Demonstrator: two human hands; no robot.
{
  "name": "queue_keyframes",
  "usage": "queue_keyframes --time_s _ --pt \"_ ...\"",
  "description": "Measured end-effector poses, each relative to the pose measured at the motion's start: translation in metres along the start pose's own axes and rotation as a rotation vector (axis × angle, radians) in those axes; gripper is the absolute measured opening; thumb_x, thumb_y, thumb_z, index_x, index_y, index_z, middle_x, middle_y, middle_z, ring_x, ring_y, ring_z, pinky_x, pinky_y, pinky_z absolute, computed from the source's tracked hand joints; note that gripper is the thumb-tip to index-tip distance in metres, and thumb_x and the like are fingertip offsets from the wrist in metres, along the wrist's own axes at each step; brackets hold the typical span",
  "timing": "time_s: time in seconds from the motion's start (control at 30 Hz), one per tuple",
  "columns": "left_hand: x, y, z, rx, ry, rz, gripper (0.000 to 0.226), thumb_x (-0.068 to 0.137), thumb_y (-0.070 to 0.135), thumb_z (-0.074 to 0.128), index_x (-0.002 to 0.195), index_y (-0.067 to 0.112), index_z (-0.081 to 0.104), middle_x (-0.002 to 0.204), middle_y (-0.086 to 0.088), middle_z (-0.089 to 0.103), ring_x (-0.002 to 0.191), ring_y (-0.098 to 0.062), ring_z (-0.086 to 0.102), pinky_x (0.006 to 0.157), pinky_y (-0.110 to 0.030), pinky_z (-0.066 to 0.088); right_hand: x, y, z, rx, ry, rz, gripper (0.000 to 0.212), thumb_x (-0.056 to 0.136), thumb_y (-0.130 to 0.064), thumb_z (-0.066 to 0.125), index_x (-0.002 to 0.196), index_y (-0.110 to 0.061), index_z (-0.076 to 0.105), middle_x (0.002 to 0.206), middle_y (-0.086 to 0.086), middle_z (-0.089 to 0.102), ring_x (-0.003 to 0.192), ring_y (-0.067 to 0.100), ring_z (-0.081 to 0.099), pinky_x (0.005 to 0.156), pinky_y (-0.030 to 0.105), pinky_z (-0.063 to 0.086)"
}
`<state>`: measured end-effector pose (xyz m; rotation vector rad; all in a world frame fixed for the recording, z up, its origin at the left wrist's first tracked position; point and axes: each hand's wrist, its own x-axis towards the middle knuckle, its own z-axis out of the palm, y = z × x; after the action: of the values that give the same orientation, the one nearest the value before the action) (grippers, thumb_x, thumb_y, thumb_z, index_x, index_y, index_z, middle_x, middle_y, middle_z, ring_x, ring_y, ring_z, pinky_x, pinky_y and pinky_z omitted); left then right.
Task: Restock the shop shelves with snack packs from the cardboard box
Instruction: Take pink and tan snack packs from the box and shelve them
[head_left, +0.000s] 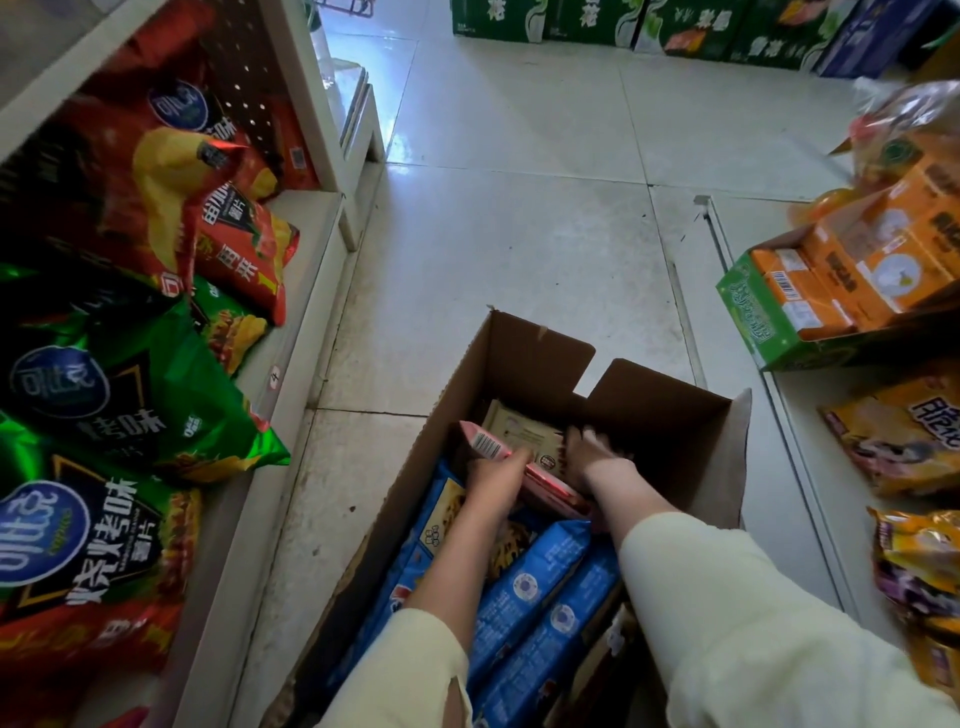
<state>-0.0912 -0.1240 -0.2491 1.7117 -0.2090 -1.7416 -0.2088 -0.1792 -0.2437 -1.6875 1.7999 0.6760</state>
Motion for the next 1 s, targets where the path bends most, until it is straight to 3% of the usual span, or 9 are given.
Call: queue_keyframes --time_s 0.13,0.23,0.33,0.47,0.53,0.67,0.8,0.9,1.0 --pt "0.003 -0.001 -0.004 -0.019 -0.013 -0.032 0.041 0.089 0.028 0.06 0.125 0.01 0.052 0.106 -0.01 0.068 0.092 -0.021 0.067 0.067 -0.027 0.053 0.001 0.006 0.009 -0.017 0.151 -0.071 0.052 0.091 -0.034 0.053 0.137 -0.014 0.035 0.141 0.011 0.032 0.133 0.034 0.03 0.106 0.052 0.028" --pt "0.001 -0.001 -0.004 -0.017 -0.016 -0.038 0.035 0.091 0.024 0.059 0.121 0.008 0.054 0.106 -0.011 0.068 0.088 -0.019 0.065 0.062 -0.025 0.049 0.002 0.009 0.01 -0.047 0.173 -0.085 0.045 0.091 -0.031 0.054 0.131 -0.014 0.04 0.136 0.01 0.044 0.126 0.032 0.042 0.1 0.046 0.037" --pt "-0.001 0.001 -0.002 -0.037 -0.007 -0.043 0.036 0.091 0.023 0.059 0.122 0.008 0.052 0.107 -0.012 0.067 0.09 -0.021 0.064 0.069 -0.027 0.051 -0.002 0.009 0.002 0.002 0.158 -0.078 0.047 0.086 -0.035 0.06 0.125 -0.016 0.043 0.13 0.008 0.049 0.119 0.03 0.05 0.095 0.043 0.043" --pt "-0.013 0.01 0.003 -0.068 0.034 -0.055 0.038 0.09 0.021 0.06 0.125 0.01 0.049 0.109 -0.013 0.065 0.093 -0.023 0.064 0.077 -0.033 0.052 -0.017 0.004 -0.019 0.04 0.086 -0.039 0.062 0.074 -0.042 0.069 0.124 -0.019 0.041 0.122 0.004 0.049 0.114 0.028 0.053 0.09 0.041 0.045" --pt "-0.027 0.015 0.005 -0.062 0.016 -0.055 0.037 0.09 0.017 0.061 0.124 0.01 0.05 0.111 -0.013 0.065 0.094 -0.023 0.063 0.077 -0.034 0.052 -0.028 -0.001 -0.03 0.064 0.04 -0.016 0.072 0.071 -0.045 0.069 0.129 -0.017 0.037 0.122 0.006 0.048 0.115 0.03 0.052 0.094 0.045 0.045" --pt "-0.074 0.033 0.003 -0.074 -0.025 -0.023 0.038 0.087 0.006 0.063 0.122 0.011 0.052 0.099 -0.006 0.066 0.086 -0.016 0.062 0.069 -0.028 0.051 -0.07 -0.005 -0.054 0.221 -0.006 -0.047 0.092 0.066 -0.051 0.07 0.137 -0.007 0.032 0.131 0.013 0.047 0.118 0.031 0.051 0.097 0.047 0.046" --pt "-0.124 0.055 0.006 -0.133 0.029 0.048 0.054 0.082 -0.001 0.063 0.13 0.015 0.047 0.115 -0.011 0.063 0.097 -0.021 0.063 0.069 -0.029 0.056 -0.124 -0.007 -0.08 0.421 -0.021 -0.098 0.083 0.071 -0.054 0.071 0.129 -0.005 0.036 0.124 0.012 0.052 0.109 0.027 0.055 0.091 0.04 0.049" --pt "-0.185 0.082 0.007 -0.166 0.051 0.054 0.041 0.083 -0.004 0.062 0.12 0.01 0.054 0.103 -0.013 0.067 0.088 -0.022 0.067 0.061 -0.028 0.056 -0.179 -0.006 -0.113 0.506 -0.056 -0.137 0.081 0.073 -0.051 0.072 0.129 -0.005 0.036 0.124 0.012 0.052 0.107 0.025 0.055 0.089 0.037 0.049" --pt "-0.244 0.107 0.009 -0.203 0.041 0.037 0.037 0.083 -0.005 0.061 0.119 0.003 0.056 0.105 -0.022 0.068 0.092 -0.031 0.069 0.066 -0.034 0.059 -0.235 -0.003 -0.146 0.564 -0.089 -0.169 0.079 0.072 -0.049 0.073 0.127 -0.004 0.039 0.124 0.012 0.053 0.104 0.022 0.054 0.088 0.034 0.048"
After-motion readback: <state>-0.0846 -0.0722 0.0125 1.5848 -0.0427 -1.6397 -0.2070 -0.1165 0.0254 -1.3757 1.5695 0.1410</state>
